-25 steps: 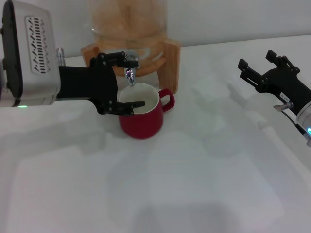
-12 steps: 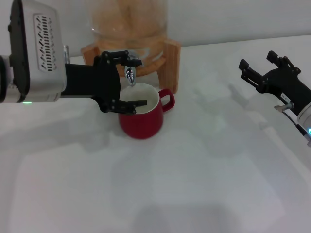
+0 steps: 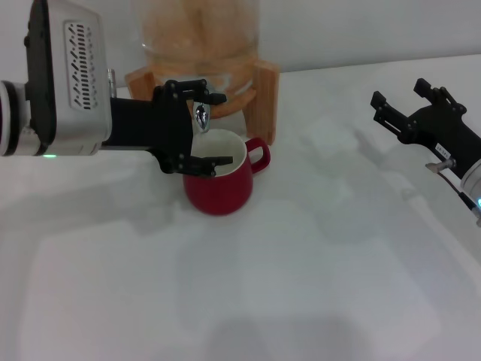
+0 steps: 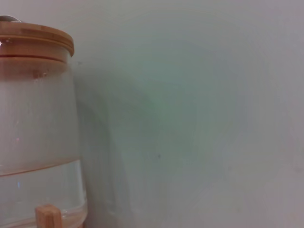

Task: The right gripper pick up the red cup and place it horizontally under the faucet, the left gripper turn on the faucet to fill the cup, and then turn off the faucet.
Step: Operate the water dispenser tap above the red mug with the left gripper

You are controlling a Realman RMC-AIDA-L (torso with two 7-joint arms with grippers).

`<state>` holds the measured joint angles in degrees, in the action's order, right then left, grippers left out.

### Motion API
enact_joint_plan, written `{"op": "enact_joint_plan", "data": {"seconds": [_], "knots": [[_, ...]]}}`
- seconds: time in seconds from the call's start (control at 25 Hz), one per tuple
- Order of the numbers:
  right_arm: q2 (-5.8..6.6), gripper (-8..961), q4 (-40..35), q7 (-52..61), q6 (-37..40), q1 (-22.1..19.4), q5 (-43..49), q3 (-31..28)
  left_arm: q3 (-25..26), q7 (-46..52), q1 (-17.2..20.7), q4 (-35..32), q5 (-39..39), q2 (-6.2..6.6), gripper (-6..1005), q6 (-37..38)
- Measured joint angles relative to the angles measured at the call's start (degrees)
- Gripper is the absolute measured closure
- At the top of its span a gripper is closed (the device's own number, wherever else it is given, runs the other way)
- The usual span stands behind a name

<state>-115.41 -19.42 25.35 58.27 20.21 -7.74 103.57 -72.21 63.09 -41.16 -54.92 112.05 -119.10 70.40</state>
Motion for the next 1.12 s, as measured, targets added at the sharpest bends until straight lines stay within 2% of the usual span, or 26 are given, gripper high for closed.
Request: {"op": "enact_joint_plan", "data": {"seconds": [1.12], "knots": [[0.01, 79, -0.2, 0.1, 0.0, 0.0, 0.2, -0.1, 0.1, -0.9, -0.2, -0.2, 0.5, 0.1, 142, -1.5]]}}
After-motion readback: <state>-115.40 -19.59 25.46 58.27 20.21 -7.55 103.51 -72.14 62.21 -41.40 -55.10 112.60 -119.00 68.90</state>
